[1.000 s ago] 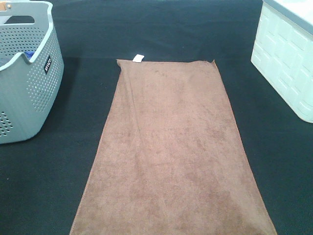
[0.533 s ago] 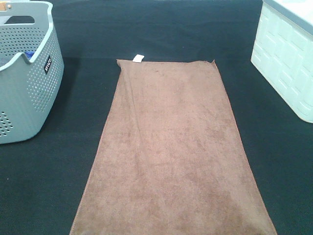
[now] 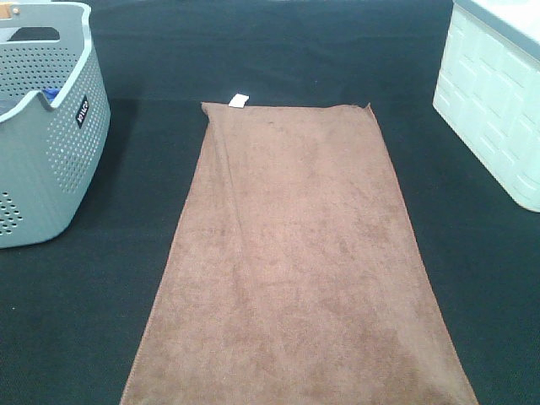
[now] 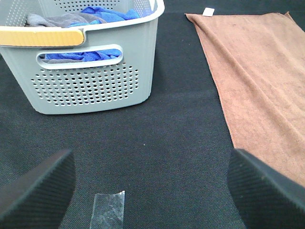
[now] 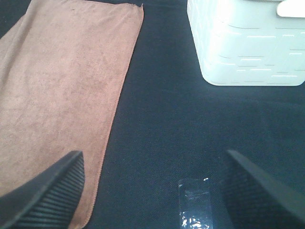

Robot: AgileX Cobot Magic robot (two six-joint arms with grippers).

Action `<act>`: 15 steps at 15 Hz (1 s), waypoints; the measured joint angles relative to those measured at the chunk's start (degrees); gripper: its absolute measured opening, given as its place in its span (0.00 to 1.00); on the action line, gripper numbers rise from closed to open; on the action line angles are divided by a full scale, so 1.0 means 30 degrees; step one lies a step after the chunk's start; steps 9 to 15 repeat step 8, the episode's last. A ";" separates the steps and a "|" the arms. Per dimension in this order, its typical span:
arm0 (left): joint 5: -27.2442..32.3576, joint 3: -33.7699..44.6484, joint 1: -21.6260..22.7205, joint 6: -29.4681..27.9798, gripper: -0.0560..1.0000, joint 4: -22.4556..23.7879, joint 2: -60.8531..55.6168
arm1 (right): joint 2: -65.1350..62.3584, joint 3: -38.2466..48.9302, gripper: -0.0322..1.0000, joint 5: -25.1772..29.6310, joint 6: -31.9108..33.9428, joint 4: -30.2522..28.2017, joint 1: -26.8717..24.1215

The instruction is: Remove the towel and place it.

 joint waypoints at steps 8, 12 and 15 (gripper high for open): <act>0.0000 0.0000 0.0000 0.0076 0.82 -0.0267 0.0000 | 0.0000 0.0000 0.77 0.0000 0.0000 0.0019 0.0000; 0.0000 0.0000 0.0000 0.0076 0.82 -0.0267 0.0000 | 0.0000 0.0000 0.77 0.0000 0.0000 0.0019 0.0000; 0.0000 0.0000 0.0000 0.0076 0.82 -0.0267 0.0000 | 0.0000 0.0000 0.77 0.0000 0.0000 0.0019 0.0000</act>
